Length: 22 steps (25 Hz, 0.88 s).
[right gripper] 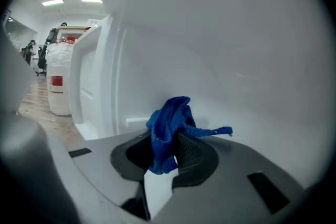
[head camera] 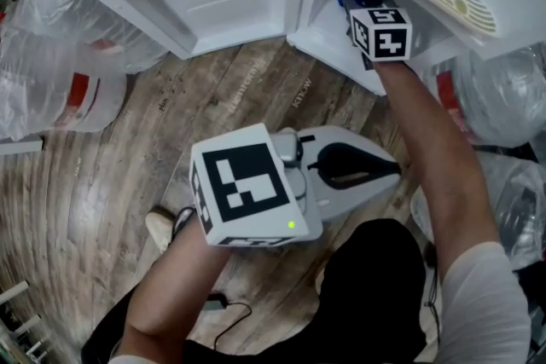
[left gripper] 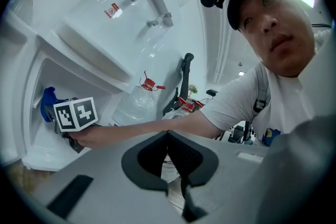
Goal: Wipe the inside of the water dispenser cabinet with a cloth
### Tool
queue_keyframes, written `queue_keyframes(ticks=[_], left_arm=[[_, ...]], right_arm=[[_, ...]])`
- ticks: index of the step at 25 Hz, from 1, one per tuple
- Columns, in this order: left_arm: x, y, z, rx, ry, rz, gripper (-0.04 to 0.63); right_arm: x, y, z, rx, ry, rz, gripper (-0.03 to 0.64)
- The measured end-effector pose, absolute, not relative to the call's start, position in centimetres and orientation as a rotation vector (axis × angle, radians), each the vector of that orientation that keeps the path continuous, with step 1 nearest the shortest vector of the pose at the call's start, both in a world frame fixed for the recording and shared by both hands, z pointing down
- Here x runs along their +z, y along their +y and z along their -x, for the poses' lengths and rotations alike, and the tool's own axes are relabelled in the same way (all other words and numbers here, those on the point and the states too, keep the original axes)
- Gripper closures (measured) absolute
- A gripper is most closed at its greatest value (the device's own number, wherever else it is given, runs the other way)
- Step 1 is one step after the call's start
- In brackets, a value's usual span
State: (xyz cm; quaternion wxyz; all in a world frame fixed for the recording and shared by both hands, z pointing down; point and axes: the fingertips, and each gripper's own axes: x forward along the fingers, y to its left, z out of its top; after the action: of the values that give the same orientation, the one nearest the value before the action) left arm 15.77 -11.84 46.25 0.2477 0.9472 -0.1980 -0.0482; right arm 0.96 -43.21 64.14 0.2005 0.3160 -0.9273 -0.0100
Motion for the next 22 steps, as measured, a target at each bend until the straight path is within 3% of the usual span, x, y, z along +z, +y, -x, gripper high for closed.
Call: queue_keyframes(ticks=[10, 22], left_arm=[[46.2, -11.8, -16.0, -0.128, -0.523, -2.585, 0.592], [46.0, -11.6, -16.2, -0.152, -0.507, -2.576, 0.592]], right_arm=[[61.5, -36.9, -1.4, -0.078, -2.688, -0.725, 0.540], [59.7, -45.2, -1.9, -0.108, -2.601, -0.974, 0.540]])
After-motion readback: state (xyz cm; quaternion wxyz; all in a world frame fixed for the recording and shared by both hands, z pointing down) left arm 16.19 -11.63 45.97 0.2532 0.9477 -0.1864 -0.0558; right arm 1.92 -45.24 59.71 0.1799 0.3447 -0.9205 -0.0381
